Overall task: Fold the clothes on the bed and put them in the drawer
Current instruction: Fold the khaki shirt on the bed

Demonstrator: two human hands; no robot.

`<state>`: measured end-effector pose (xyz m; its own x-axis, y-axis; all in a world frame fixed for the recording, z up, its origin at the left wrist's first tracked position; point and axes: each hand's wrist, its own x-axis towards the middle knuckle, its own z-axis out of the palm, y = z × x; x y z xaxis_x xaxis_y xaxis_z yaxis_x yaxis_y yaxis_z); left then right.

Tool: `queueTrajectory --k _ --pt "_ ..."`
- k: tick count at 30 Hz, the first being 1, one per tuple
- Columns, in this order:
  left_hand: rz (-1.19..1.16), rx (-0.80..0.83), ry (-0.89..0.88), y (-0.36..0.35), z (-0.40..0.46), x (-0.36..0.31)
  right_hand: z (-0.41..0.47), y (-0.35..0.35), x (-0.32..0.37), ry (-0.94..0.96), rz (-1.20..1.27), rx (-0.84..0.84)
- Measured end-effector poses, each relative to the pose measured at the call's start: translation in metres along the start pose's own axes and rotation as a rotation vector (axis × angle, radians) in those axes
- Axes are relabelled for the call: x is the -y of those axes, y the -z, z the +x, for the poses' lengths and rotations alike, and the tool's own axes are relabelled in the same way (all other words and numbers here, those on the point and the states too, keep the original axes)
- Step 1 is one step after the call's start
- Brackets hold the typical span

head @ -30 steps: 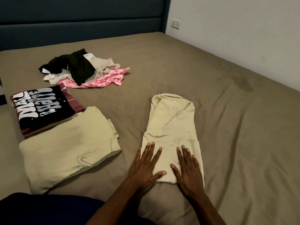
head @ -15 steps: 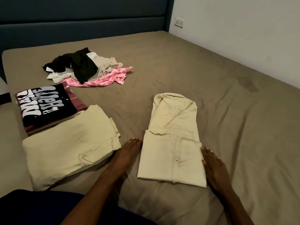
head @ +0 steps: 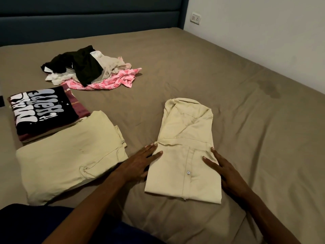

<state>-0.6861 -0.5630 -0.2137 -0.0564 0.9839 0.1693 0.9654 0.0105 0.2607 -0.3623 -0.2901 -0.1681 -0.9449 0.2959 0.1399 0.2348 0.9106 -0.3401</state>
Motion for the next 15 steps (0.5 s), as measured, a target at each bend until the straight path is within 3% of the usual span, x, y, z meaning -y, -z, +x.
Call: queueTrajectory --k 8,15 --pt "-0.061 -0.088 0.014 -0.006 -0.007 -0.005 -0.005 0.001 -0.006 0.104 -0.021 -0.024" --pt "-0.057 -0.017 0.010 -0.010 0.025 0.000 0.013 -0.010 0.010 -0.011 -0.186 -0.015"
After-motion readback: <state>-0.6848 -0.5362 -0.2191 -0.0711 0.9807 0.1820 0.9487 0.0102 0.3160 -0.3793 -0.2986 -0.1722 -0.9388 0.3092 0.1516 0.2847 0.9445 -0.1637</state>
